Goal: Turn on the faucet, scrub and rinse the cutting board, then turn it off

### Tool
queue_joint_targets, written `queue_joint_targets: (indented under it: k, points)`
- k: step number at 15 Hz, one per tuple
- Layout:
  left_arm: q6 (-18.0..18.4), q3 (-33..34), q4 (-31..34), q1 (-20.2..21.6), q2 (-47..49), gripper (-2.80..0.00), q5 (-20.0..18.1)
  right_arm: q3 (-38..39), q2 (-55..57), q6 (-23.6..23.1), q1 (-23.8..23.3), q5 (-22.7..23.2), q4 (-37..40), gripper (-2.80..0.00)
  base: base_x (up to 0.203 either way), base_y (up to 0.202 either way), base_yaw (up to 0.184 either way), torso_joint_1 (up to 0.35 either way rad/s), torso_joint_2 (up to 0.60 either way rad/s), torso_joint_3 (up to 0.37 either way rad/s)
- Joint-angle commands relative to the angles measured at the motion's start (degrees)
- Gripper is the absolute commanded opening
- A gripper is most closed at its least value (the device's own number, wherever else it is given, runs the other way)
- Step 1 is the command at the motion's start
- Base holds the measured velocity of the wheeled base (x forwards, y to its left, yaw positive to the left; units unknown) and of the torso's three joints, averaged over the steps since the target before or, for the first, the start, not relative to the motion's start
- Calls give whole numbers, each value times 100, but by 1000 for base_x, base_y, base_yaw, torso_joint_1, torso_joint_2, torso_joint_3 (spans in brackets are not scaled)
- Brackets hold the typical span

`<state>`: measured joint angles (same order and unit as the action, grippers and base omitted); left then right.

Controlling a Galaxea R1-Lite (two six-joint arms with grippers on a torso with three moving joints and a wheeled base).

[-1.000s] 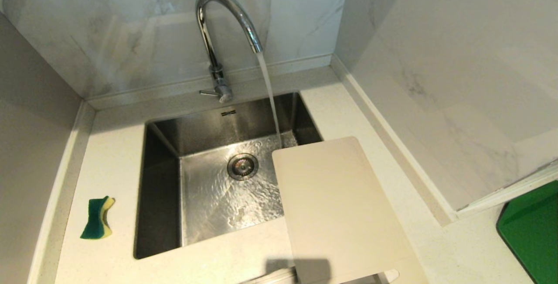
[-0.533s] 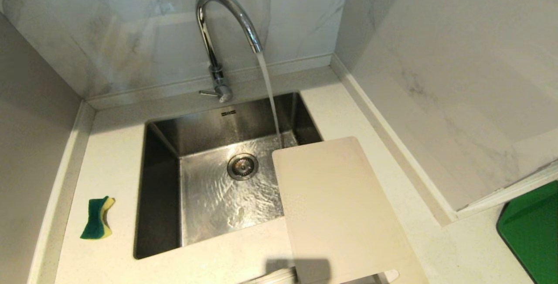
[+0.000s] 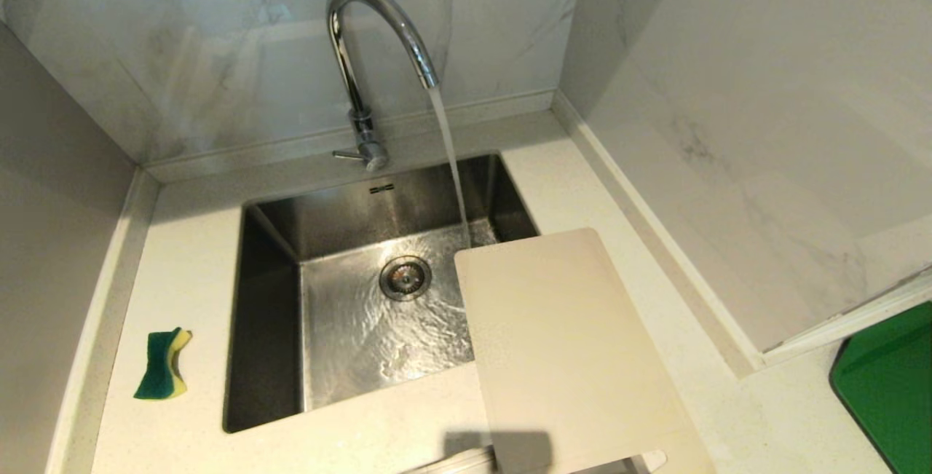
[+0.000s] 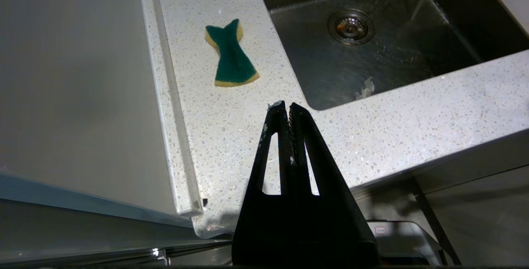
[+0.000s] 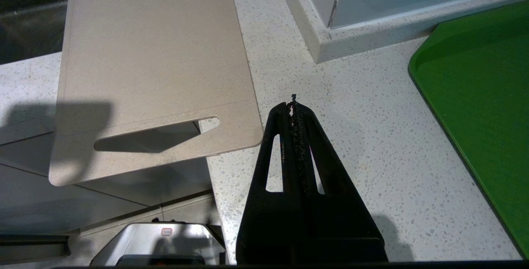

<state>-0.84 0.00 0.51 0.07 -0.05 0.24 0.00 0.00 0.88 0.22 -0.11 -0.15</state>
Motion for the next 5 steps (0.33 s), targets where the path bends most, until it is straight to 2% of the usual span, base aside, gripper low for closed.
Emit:
queue_joint_targets:
  k: [1, 5]
  points:
    - [-4, 18, 2, 1, 14, -280, 2, 9, 9, 0, -4, 2, 5, -280, 0, 0, 0, 0, 0, 0]
    - [-8, 18, -7, 1, 22, -280, -7, 9, 9, 0, -4, 2, 4, -280, 0, 0, 0, 0, 0, 0]
